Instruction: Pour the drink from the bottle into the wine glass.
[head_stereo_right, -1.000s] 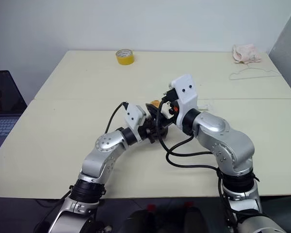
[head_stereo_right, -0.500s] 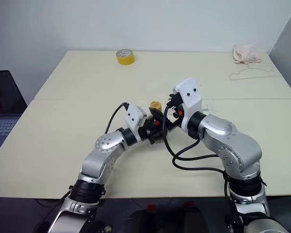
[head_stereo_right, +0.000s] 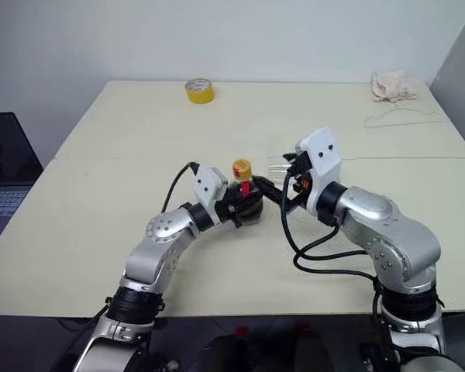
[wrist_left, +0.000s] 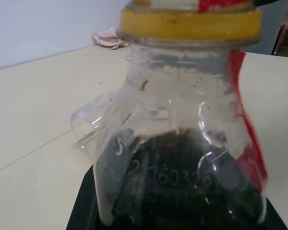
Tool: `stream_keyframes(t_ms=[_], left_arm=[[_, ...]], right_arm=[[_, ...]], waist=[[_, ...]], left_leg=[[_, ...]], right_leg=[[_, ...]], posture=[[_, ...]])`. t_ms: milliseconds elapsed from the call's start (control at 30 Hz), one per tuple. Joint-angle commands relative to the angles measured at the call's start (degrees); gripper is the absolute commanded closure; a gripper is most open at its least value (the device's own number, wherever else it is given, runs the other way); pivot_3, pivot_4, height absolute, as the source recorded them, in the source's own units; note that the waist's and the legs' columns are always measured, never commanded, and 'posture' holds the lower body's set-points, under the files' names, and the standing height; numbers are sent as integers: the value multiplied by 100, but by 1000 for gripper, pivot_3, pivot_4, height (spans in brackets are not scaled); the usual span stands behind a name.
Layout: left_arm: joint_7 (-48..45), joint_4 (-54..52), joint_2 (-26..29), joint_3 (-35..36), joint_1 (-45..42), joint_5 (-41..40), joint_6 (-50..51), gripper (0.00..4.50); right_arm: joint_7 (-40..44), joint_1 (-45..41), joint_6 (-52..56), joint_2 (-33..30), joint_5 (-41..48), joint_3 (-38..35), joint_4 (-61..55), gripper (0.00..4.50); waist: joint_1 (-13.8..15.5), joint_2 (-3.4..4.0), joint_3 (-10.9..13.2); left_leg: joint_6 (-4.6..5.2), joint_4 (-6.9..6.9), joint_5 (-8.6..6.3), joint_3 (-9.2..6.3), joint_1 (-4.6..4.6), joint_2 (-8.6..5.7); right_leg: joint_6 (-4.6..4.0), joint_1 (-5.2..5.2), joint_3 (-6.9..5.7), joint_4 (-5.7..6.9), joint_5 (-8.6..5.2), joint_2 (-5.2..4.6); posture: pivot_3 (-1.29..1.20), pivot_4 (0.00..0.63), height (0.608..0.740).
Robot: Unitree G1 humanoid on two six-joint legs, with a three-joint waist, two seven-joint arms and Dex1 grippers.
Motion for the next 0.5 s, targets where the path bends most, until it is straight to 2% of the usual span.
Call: stream_keyframes(t_ms=[33,267,500], left_arm=[[0,-252,-12,58,-61,-53,-196,3080],[8,-269,9,76,-45,-48,-201,3081],[12,-263,0,59,-42,-40,-209,3081]], right_arm=[[-36,-83,-23,72,130,-25,-215,0],[360,-4,176,-116,643,77,-479,0],[25,-166,76,39,471,215,-293,0]], waist=[[-1,0,0],[-1,0,0],[-1,0,0]], left_leg=[[0,1,0,0,0,0],[0,1,0,0,0,-1],[0,1,0,-1,0,-1]], right_leg=[[0,0,0,0,0,0],[0,0,0,0,0,0],[0,1,-1,-1,0,0]], posture=[[0,150,740],[0,150,740],[0,150,740]])
